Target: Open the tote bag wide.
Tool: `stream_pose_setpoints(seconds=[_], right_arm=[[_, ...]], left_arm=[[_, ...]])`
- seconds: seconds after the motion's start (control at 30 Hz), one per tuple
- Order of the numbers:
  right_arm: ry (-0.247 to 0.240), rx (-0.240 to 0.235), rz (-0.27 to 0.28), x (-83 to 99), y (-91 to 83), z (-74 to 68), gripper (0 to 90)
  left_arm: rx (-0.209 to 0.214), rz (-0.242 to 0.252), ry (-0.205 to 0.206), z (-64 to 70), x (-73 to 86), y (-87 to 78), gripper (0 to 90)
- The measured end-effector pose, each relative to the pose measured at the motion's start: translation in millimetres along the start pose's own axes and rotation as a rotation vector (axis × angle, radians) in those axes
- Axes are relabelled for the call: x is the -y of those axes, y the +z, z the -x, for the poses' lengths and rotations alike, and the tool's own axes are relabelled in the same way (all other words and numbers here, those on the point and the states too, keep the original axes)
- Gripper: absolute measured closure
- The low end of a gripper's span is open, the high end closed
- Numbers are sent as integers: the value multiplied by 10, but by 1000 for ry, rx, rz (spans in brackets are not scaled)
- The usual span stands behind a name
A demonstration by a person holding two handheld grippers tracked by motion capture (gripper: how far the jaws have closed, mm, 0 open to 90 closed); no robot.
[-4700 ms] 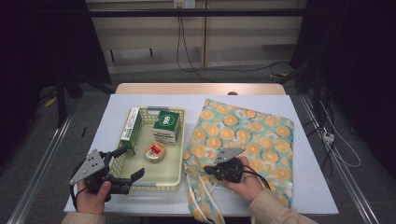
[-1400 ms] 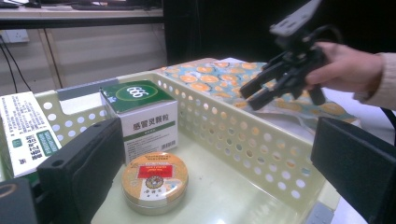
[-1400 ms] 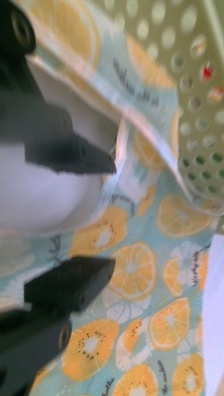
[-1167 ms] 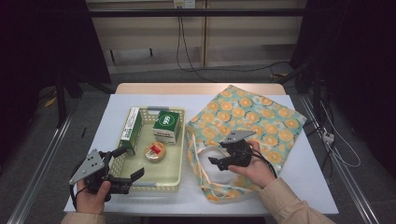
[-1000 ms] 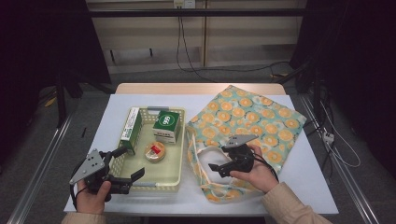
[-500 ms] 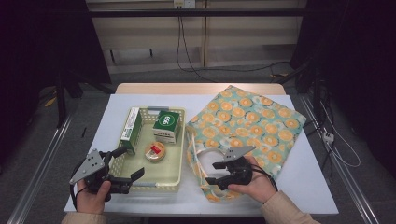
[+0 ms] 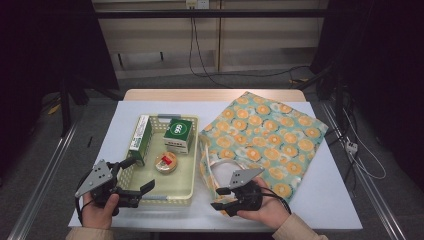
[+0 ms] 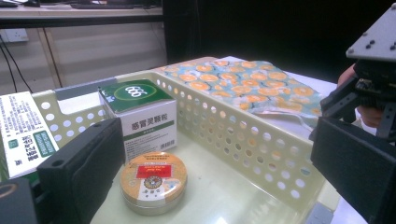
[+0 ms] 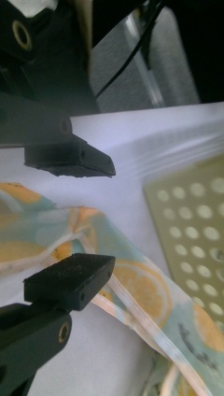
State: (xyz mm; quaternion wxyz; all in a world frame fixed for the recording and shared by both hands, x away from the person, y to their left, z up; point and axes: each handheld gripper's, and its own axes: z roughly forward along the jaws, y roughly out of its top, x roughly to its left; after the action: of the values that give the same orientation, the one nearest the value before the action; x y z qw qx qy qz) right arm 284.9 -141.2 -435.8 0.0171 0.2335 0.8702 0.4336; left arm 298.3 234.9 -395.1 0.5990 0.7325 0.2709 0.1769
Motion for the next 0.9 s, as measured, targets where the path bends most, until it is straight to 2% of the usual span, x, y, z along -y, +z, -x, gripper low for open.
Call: stream_pose_setpoints(seconds=[0.03, 0.1, 0.2, 0.43, 0.6, 0.77, 0.9], right_arm=[[-13, 13, -20, 6, 24, -8, 540], [-18, 39, -49, 26, 64, 9, 670], [23, 28, -36, 37, 51, 87, 875], [99, 44, 49, -69, -213, 281, 897], [123, 125, 87, -135, -442, 487, 900], [157, 232, 94, -124, -622, 830, 900], [222, 289, 115, -42, -739, 1120, 900]], left_arm=[[1, -2, 3, -2, -2, -2, 29], [1, 0, 1, 3, -3, -1, 29], [1, -1, 6, -1, -1, -2, 29], [2, -8, 8, -15, 3, -9, 29], [2, -7, 10, -12, -2, -7, 29], [-1, 1, 4, -14, -2, -11, 29], [-3, 2, 0, -22, 3, -13, 29]])
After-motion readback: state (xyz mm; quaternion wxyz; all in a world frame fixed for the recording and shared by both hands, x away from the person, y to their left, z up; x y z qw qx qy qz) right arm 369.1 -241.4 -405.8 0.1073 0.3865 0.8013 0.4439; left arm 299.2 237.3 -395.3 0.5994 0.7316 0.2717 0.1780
